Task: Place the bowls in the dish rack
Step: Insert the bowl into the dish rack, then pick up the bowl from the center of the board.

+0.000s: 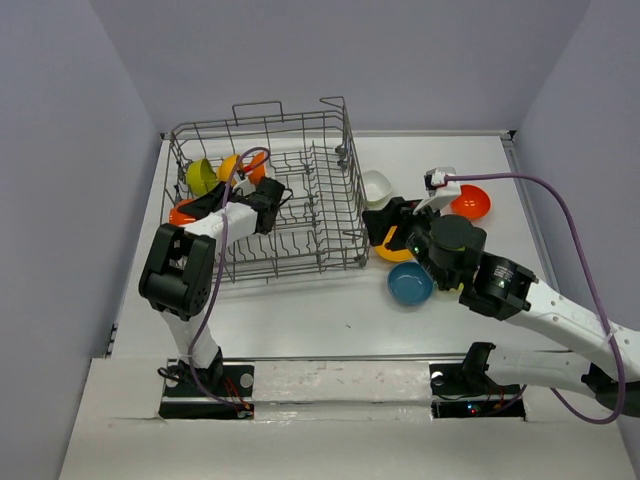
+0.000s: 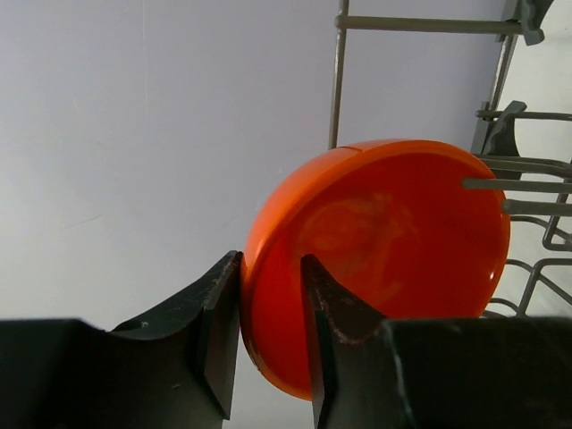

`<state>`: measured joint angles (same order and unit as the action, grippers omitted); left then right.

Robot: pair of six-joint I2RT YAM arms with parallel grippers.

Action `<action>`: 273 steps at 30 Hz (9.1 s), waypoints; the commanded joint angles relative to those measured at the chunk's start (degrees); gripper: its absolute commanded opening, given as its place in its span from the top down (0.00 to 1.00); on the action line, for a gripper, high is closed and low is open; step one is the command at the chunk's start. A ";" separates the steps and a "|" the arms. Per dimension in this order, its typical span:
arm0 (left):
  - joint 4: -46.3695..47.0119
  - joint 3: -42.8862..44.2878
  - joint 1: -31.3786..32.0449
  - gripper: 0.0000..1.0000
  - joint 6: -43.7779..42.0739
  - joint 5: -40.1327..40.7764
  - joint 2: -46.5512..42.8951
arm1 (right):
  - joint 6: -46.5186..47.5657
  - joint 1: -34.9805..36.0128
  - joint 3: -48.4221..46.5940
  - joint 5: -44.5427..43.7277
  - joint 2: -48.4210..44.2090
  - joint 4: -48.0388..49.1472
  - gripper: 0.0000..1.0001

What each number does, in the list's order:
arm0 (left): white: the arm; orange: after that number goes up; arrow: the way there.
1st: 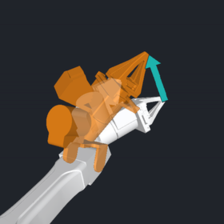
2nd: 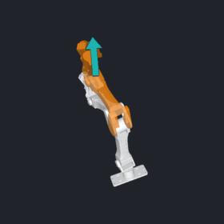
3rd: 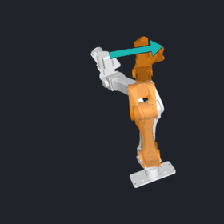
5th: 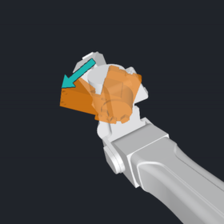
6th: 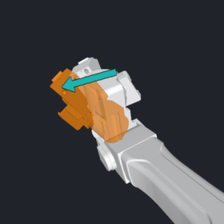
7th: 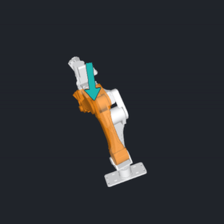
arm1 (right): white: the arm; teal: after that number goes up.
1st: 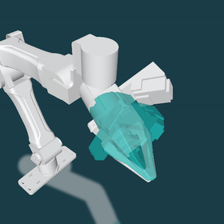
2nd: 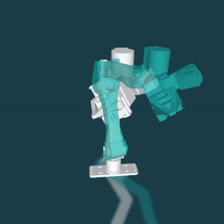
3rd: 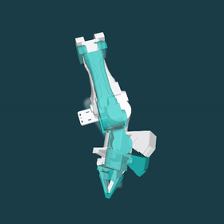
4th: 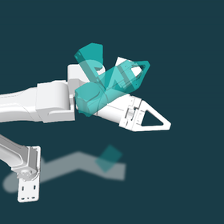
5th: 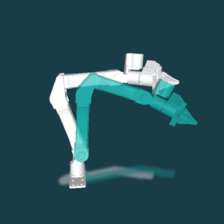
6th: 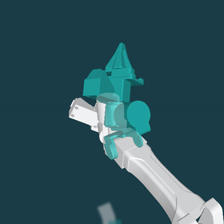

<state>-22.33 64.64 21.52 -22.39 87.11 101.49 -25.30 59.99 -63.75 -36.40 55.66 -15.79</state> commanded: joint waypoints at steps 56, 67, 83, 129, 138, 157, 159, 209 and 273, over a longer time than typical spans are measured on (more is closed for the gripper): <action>-1.23 -3.21 3.62 0.44 4.02 5.09 -0.33 | 0.34 -0.13 0.46 -2.88 -2.13 2.26 0.36; -7.20 -0.66 3.97 0.43 10.61 2.19 1.16 | 0.60 -0.13 0.38 -3.50 -1.78 2.34 0.36; -18.10 5.05 5.02 0.44 21.69 -3.79 2.22 | 0.87 -0.13 0.73 -4.03 -1.87 2.34 0.35; -18.81 8.66 0.28 0.40 26.52 -34.90 -7.71 | 1.66 -0.13 -0.59 -3.41 -0.99 1.64 0.35; -18.81 8.57 -0.86 0.39 27.22 -40.79 -7.71 | 1.66 -0.13 -0.50 -3.50 -0.90 1.47 0.35; -18.28 8.57 -1.65 0.25 27.32 -45.45 -13.16 | 1.13 -0.13 -0.68 -3.67 -0.81 0.85 0.36; -18.28 8.66 -1.57 0.24 27.23 -45.98 -13.51 | 1.13 -0.13 -0.85 -3.76 -0.64 0.85 0.36; 9.93 -1.88 16.01 0.23 30.31 -58.29 -45.68 | -6.34 -33.79 -12.90 -3.96 23.61 -11.54 0.31; 10.11 -6.19 19.17 0.22 28.72 -56.79 -44.01 | -11.00 -40.04 14.61 16.01 33.37 6.12 0.48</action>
<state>-14.35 58.89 40.16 6.74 28.69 57.36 -35.70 20.40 -49.91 -20.60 89.03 -12.80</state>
